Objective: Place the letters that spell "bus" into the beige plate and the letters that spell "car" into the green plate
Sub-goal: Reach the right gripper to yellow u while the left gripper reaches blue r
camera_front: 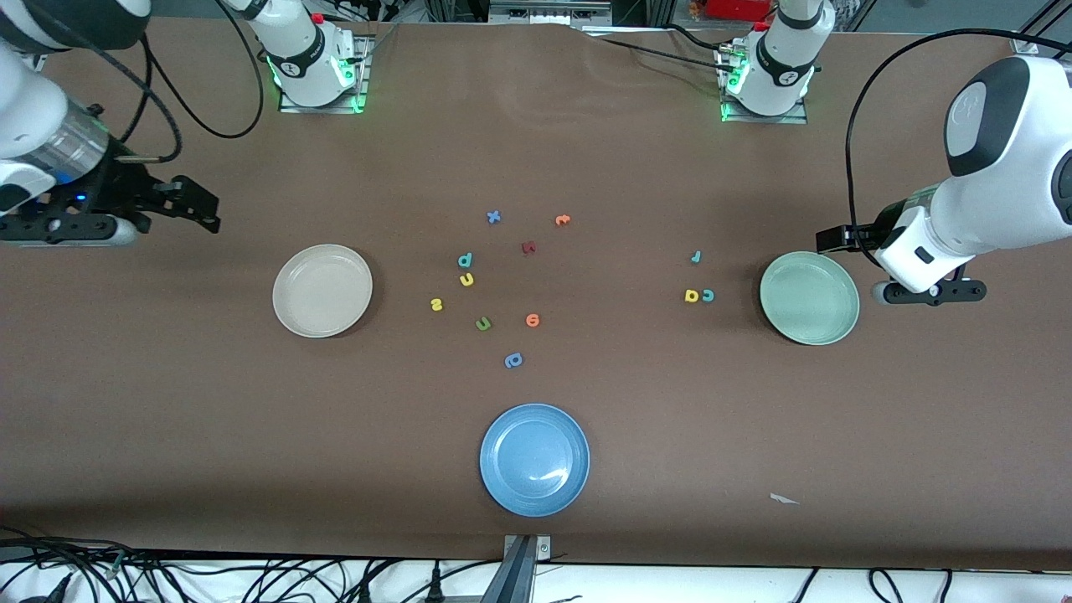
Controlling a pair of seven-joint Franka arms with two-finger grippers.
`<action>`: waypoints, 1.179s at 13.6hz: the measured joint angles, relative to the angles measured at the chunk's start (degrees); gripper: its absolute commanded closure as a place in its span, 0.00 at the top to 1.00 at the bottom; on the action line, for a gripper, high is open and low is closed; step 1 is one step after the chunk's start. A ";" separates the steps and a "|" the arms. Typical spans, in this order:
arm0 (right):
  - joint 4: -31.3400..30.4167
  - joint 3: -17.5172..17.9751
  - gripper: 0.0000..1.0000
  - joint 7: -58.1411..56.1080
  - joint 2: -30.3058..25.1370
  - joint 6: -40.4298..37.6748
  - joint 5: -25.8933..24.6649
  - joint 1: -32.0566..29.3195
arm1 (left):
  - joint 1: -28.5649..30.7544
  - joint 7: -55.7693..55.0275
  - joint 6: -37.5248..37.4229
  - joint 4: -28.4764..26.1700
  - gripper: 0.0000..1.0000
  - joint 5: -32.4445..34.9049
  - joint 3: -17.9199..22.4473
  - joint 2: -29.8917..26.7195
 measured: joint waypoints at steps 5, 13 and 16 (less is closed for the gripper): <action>-0.01 0.48 1.00 10.60 4.03 2.45 -0.07 7.20 | -0.05 0.00 -0.11 -0.05 0.99 0.00 -0.06 0.29; -0.32 0.59 1.00 13.32 16.88 10.34 0.11 17.28 | -0.90 -7.63 0.21 -1.39 0.99 -0.13 -4.08 5.34; -0.31 0.57 1.00 14.09 20.39 11.64 4.76 18.41 | -1.11 -10.83 4.76 -4.72 0.99 -2.31 -5.03 6.57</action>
